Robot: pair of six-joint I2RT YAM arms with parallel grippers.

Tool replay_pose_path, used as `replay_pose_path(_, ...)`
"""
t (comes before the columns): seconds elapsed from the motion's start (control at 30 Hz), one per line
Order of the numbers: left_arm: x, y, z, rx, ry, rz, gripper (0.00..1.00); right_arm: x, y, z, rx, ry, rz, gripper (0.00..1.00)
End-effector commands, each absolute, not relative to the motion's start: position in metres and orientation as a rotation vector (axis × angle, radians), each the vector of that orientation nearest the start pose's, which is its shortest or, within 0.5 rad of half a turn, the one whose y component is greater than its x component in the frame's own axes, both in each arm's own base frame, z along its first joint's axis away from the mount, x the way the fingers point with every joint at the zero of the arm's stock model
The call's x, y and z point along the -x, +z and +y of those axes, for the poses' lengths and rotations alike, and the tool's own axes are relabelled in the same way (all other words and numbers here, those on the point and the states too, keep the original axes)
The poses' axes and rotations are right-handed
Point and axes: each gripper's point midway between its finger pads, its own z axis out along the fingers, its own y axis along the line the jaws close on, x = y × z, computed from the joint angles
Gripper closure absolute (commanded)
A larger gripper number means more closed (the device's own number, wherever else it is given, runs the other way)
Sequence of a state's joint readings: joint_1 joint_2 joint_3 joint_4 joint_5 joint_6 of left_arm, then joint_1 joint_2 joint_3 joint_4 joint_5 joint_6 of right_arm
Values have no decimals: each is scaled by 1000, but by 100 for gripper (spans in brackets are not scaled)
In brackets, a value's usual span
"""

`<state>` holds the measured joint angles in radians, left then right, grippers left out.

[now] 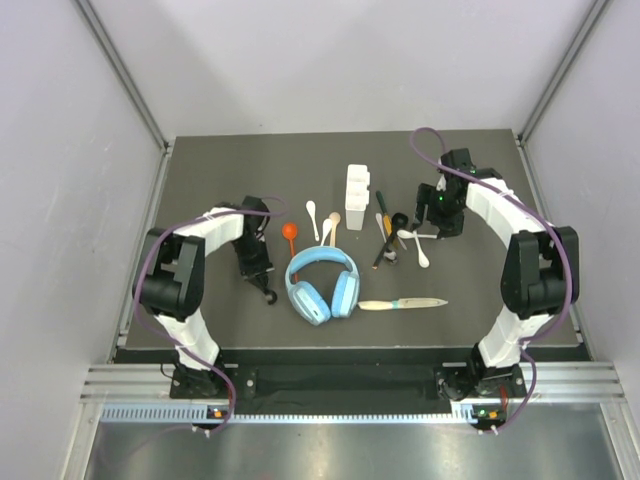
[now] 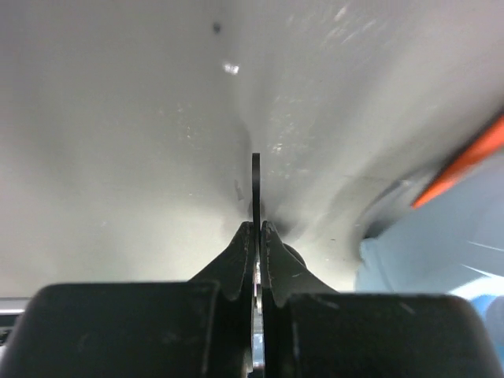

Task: Sort the eating utensils into containers
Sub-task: Pick up the spoon from the center of the board.

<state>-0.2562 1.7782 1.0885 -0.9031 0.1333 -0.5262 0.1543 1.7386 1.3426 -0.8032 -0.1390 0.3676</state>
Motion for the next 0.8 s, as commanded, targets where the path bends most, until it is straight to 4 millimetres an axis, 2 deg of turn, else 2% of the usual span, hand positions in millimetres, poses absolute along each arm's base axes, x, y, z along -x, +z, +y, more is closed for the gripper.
replay_pose_path(0.0, -280, 63, -108, 427, -184, 2996, 100, -370, 100, 96, -258, 356, 2746, 27)
replay_pose_path(0.13, -310, 98, -112, 421, -214, 2891, 100, -371, 98, 96, -255, 358, 2753, 28)
replay_pose_path(0.17, -325, 116, -115, 422, -229, 2836, 100, -371, 99, 97, -254, 363, 2753, 28)
replay_pose_path(0.23, -340, 136, -116, 432, -243, 2768, 100, -371, 98, 98, -255, 367, 2754, 28)
replay_pose_path(0.27, -353, 154, -120, 433, -281, 2710, 100, -371, 98, 98, -255, 367, 2754, 28)
replay_pose_path(0.37, -383, 187, -141, 434, -464, 2572, 100, -373, 99, 98, -252, 368, 2751, 28)
replay_pose_path(0.4, -397, 198, -153, 417, -562, 2503, 100, -374, 98, 98, -259, 369, 2750, 28)
replay_pose_path(0.43, -402, 207, -171, 387, -697, 2474, 100, -377, 100, 99, -260, 377, 2743, 28)
replay_pose_path(0.47, -406, 205, -187, 395, -818, 2468, 100, -378, 100, 99, -258, 375, 2741, 28)
replay_pose_path(0.5, -424, 221, -204, 344, -955, 2365, 100, -380, 100, 100, -261, 379, 2740, 28)
replay_pose_path(0.53, -419, 228, -223, 299, -1120, 2356, 100, -382, 101, 101, -261, 378, 2736, 29)
replay_pose_path(0.57, -426, 223, -236, 363, -1217, 2359, 100, -383, 102, 100, -262, 379, 2732, 29)
replay_pose_path(0.63, -443, 242, -255, 322, -1362, 2244, 100, -386, 104, 101, -257, 380, 2727, 29)
replay_pose_path(0.7, -455, 247, -272, 356, -1487, 2203, 100, -388, 106, 101, -260, 379, 2720, 29)
replay_pose_path(0.73, -467, 269, -279, 300, -1549, 2094, 100, -388, 106, 101, -260, 380, 2720, 29)
replay_pose_path(0.77, -473, 265, -286, 361, -1627, 2100, 100, -388, 106, 101, -260, 380, 2720, 29)
